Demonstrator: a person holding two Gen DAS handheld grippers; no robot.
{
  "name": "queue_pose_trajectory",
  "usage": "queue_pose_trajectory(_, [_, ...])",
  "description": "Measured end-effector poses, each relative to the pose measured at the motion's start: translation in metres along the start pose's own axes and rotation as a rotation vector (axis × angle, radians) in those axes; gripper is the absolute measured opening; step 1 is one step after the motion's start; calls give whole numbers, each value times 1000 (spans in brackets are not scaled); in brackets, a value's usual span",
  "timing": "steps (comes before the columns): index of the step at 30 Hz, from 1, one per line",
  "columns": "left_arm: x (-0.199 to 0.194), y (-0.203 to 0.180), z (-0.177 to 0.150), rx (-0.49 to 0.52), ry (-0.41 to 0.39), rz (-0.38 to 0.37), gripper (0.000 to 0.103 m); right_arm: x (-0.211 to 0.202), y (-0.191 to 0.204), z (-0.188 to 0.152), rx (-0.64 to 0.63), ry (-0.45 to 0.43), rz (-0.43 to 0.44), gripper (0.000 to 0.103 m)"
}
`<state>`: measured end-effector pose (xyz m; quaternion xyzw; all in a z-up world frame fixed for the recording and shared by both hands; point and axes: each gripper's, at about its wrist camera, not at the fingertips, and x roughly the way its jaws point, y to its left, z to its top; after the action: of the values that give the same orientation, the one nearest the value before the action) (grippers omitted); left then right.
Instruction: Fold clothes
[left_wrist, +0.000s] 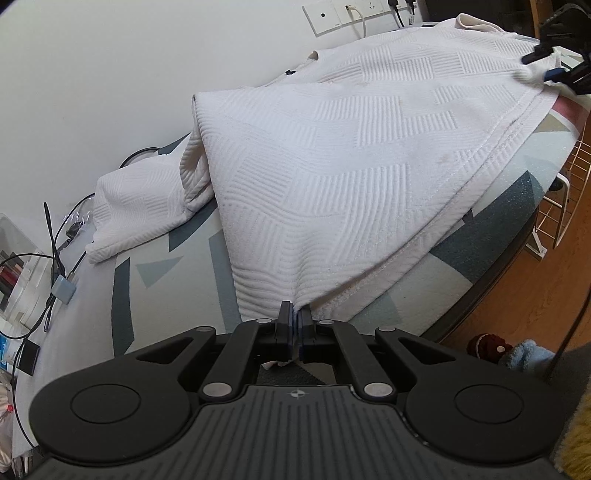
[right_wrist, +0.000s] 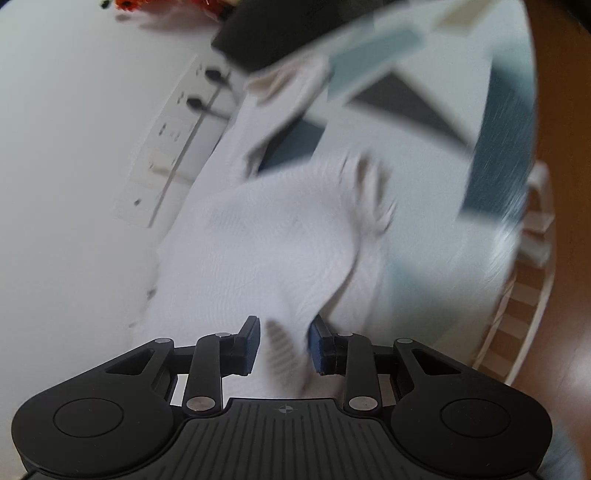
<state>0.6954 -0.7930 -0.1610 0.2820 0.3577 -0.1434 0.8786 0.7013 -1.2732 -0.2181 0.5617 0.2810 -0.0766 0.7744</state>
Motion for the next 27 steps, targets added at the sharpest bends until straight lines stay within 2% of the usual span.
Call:
queue_pose_trajectory(2, [0, 0, 0, 2, 2, 2, 2, 10, 3, -10, -3, 54, 23, 22])
queue_pose_trajectory(4, [1, 0, 0, 5, 3, 3, 2, 12, 5, -14, -23, 30, -9, 12])
queue_pose_trajectory(5, [1, 0, 1, 7, 4, 4, 2, 12, 6, -15, -21, 20, -22, 3])
queue_pose_trajectory(9, [2, 1, 1, 2, 5, -3, 2, 0, 11, -9, -30, -25, -40, 2])
queue_pose_trajectory(13, [0, 6, -1, -20, 3, -11, 4, -38, 34, 0, -101, -95, 20, 2])
queue_pose_trajectory(17, [-2, 2, -3, 9, -3, -6, 4, -61, 38, 14, -88, -93, 72, 2])
queue_pose_trajectory(24, [-3, 1, -6, 14, 2, -8, 4, -52, 16, -5, -152, -34, -67, 2])
queue_pose_trajectory(27, [-5, 2, -5, 34, 15, -7, 6, -39, 12, -19, -243, -7, -149, 2])
